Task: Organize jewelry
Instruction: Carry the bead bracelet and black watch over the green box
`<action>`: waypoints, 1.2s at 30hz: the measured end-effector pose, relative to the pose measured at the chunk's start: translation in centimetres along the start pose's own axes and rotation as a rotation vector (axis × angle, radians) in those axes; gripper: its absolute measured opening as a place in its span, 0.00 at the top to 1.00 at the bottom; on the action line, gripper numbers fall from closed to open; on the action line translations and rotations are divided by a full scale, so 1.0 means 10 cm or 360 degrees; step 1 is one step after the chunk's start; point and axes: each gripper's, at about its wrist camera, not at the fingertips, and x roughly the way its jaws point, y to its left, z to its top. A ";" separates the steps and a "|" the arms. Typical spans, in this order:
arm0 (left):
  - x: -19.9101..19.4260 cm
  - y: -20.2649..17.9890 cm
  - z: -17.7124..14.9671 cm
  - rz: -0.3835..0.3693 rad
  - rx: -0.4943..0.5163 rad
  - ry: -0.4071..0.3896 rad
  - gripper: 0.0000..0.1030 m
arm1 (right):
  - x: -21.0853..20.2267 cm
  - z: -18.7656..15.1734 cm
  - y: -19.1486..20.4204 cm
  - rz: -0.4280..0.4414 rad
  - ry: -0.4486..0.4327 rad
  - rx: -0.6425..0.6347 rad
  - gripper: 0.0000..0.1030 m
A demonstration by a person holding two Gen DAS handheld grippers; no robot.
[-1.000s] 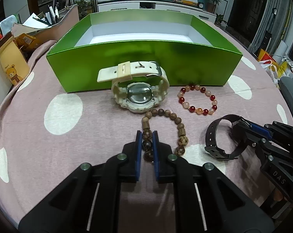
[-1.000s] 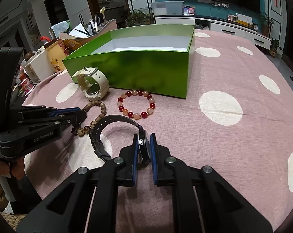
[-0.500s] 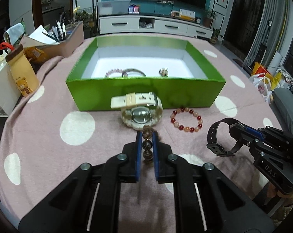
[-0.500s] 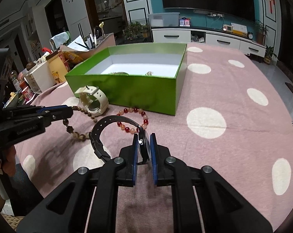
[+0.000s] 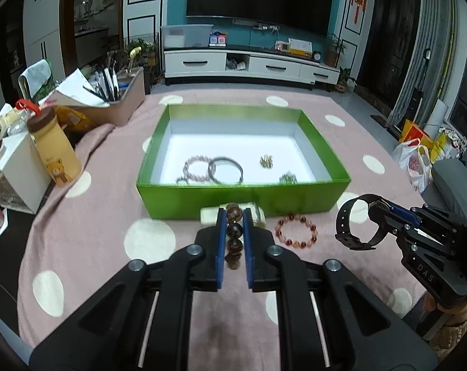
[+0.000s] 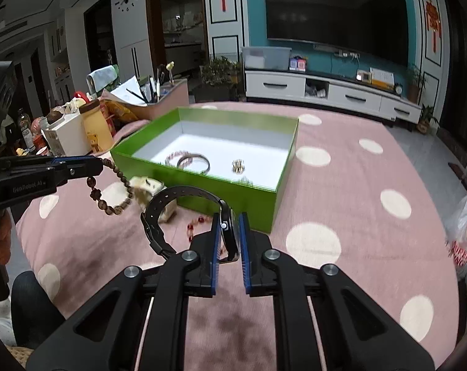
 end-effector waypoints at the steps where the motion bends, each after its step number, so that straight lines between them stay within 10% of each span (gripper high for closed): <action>1: -0.01 0.01 0.04 0.0000 -0.0001 -0.0008 0.90 | 0.00 0.03 0.00 -0.0004 -0.0009 -0.0006 0.88; 36: 1.29 0.01 1.32 -0.0002 -0.0027 0.0129 0.90 | 1.08 0.93 -0.37 -0.0195 0.0050 -0.0109 0.88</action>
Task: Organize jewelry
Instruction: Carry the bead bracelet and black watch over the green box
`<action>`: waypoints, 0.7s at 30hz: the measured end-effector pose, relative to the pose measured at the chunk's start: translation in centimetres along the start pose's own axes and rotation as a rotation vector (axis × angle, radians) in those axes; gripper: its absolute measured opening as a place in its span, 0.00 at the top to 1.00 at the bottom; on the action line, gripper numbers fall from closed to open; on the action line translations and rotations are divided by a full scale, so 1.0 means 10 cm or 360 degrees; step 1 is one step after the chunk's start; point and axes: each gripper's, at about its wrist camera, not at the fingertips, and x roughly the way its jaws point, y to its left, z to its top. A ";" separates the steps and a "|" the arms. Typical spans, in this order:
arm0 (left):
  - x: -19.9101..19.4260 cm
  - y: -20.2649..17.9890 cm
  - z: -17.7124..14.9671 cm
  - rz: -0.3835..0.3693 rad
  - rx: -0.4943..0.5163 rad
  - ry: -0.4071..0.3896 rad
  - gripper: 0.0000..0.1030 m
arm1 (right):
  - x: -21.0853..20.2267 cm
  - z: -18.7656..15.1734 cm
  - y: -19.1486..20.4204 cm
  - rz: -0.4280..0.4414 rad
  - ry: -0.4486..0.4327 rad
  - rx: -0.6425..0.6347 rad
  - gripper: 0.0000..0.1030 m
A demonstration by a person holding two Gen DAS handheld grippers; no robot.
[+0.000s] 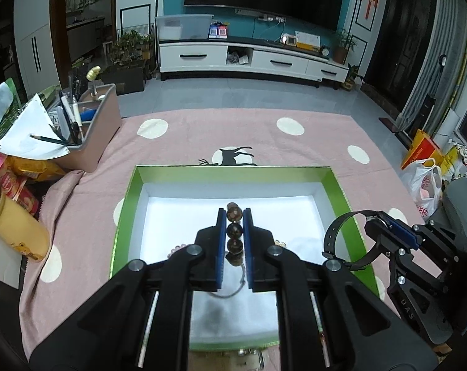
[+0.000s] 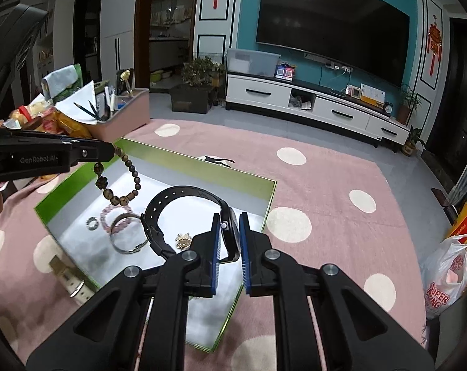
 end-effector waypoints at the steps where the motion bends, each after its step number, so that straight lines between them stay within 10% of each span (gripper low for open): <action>1: 0.04 -0.01 0.01 0.0005 0.0003 0.0010 0.90 | 0.04 0.01 0.00 -0.0004 0.0007 -0.0004 0.88; 21: 0.67 -0.02 0.07 0.0039 0.0018 0.0160 0.90 | 0.57 0.16 0.06 0.0043 0.0152 -0.0030 0.88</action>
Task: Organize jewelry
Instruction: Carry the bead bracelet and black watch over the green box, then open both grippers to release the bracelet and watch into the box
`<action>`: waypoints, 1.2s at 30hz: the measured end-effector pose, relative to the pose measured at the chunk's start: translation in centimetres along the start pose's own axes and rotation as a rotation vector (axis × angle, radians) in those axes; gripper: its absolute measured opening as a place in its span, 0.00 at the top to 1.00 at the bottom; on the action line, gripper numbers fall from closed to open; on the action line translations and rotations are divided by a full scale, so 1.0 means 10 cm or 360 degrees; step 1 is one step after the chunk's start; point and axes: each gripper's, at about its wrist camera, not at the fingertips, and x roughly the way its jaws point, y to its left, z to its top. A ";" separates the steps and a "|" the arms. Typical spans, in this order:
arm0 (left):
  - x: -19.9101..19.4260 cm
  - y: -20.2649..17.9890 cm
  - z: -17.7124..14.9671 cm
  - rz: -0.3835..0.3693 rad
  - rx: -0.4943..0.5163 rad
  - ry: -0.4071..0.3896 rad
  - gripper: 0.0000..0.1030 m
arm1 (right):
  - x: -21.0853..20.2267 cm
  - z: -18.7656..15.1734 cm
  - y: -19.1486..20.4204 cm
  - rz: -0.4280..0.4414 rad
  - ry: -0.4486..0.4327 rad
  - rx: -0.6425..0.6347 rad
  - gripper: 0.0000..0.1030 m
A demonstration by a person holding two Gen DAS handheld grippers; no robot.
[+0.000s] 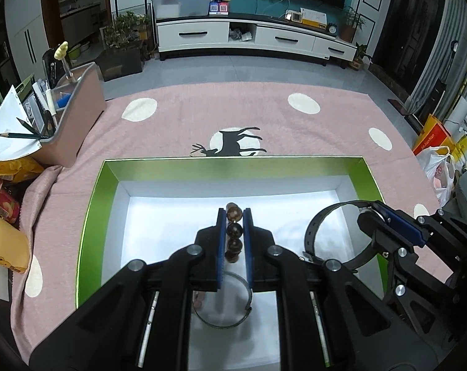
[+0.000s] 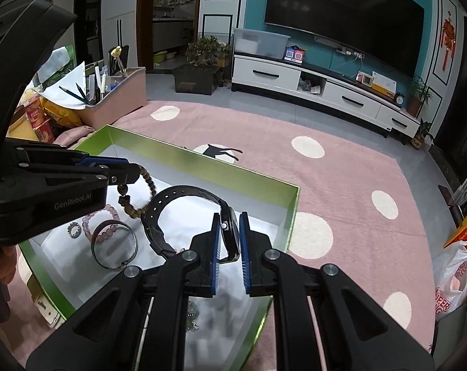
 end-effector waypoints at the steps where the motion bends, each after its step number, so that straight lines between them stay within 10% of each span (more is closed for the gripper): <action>1: 0.02 0.00 0.00 0.0000 0.0001 0.0008 0.90 | 0.02 0.00 0.01 -0.0001 0.0009 -0.0003 0.88; 21: 0.21 0.00 0.04 0.0042 -0.0018 0.0074 0.89 | 0.11 0.03 -0.07 -0.0040 0.0031 0.0063 0.84; 36: -0.29 -0.16 -0.08 0.0122 0.0072 -0.0079 0.21 | -0.54 -0.07 -0.12 0.0009 -0.0153 0.0151 0.42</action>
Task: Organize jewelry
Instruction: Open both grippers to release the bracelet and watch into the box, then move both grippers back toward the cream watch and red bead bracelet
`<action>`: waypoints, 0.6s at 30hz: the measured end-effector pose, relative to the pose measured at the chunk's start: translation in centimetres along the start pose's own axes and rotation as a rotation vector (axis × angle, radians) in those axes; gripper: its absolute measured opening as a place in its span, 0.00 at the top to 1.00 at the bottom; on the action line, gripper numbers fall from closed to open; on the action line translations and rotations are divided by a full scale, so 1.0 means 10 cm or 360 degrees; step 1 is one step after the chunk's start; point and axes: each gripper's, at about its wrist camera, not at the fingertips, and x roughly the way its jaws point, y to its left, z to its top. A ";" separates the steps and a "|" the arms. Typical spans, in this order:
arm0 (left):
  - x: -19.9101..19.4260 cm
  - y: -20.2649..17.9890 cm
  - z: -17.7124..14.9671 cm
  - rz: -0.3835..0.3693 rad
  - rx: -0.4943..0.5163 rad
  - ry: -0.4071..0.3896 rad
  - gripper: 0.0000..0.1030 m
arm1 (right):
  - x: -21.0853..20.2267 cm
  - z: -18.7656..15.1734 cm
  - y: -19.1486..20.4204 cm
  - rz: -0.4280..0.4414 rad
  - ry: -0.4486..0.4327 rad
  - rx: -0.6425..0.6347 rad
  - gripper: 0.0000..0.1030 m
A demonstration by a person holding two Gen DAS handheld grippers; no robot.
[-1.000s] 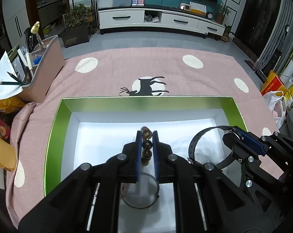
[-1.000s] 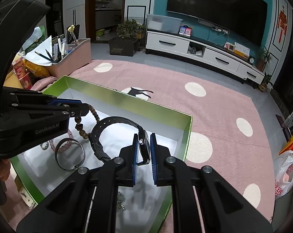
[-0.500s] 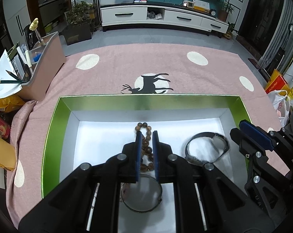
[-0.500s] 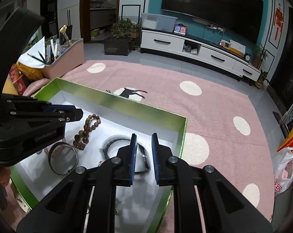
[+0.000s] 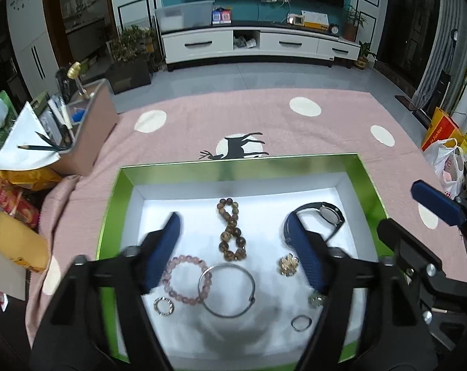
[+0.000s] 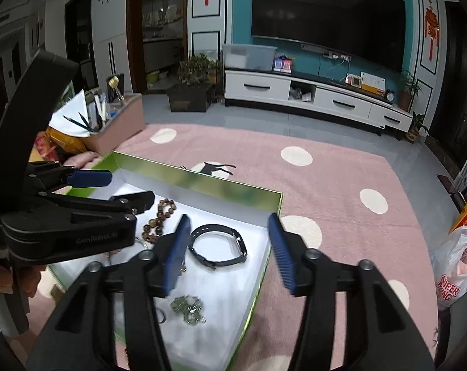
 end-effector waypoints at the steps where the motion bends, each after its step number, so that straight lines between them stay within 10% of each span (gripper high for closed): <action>1: -0.07 -0.01 -0.03 0.0001 0.0004 -0.0019 0.19 | -0.07 -0.02 -0.01 0.0002 -0.0010 0.0012 0.40; 18: -0.87 0.01 -0.71 0.0046 -0.0002 -0.0128 0.03 | -0.91 -0.45 0.01 0.0066 -0.0041 0.0148 0.17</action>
